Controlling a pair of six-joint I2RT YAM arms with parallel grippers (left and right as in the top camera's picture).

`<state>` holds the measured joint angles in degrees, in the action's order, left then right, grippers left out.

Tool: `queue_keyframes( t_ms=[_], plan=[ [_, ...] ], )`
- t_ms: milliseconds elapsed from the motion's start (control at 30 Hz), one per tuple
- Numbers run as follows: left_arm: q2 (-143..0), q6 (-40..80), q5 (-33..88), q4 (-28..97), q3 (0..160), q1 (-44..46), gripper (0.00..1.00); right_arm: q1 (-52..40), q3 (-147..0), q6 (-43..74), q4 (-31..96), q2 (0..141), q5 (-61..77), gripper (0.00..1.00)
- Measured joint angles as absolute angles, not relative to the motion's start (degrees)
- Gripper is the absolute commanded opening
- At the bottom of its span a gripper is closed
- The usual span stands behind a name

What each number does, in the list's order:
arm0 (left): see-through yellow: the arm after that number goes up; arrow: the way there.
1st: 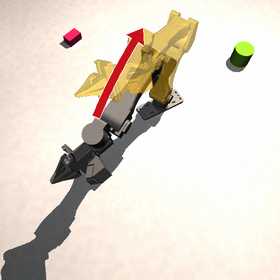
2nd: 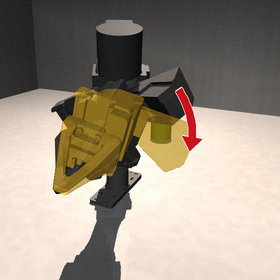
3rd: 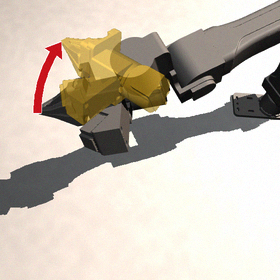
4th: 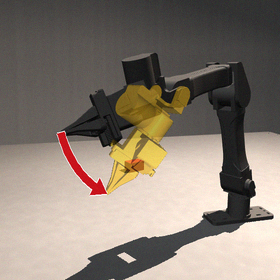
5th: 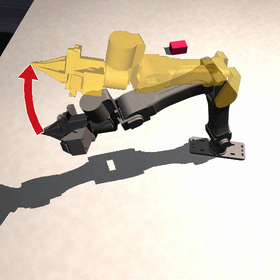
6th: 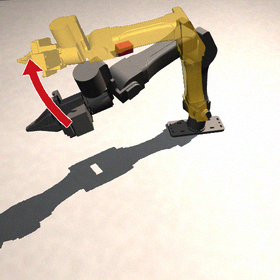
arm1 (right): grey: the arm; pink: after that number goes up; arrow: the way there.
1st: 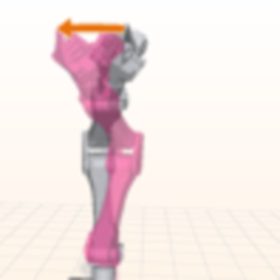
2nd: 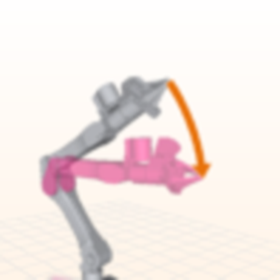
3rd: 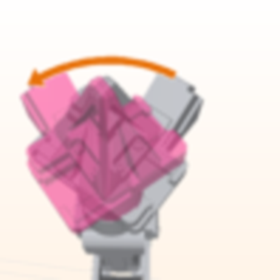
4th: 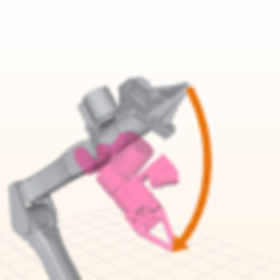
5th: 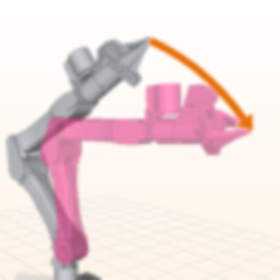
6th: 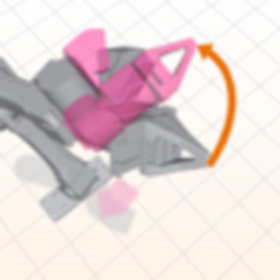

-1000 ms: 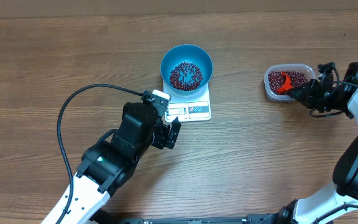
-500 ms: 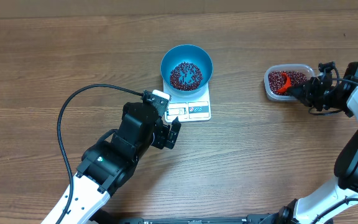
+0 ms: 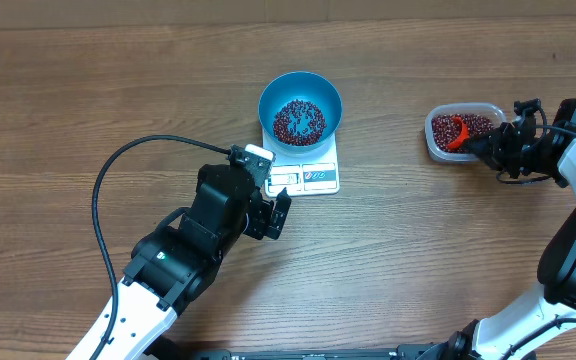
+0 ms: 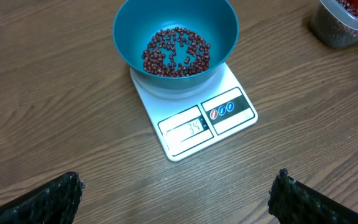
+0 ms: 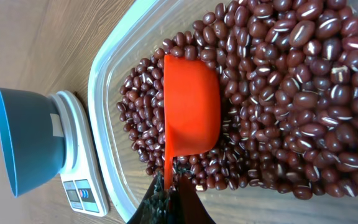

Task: Scoop item into bowl and weigh 150g on scale
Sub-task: 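Dip the red scoop into the beans and scoop with the right gripper, then lift the filled scoop and carry it left over the blue bowl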

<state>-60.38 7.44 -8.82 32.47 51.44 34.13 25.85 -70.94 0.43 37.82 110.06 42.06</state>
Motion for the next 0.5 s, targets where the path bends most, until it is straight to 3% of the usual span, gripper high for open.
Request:
queue_keyframes(
  t_ms=[500],
  plan=[
    [-60.38,7.44,-8.82,32.47,51.44,34.13,1.0,31.75,-70.91,-1.15,37.78,112.16,51.96,0.04]
  ],
)
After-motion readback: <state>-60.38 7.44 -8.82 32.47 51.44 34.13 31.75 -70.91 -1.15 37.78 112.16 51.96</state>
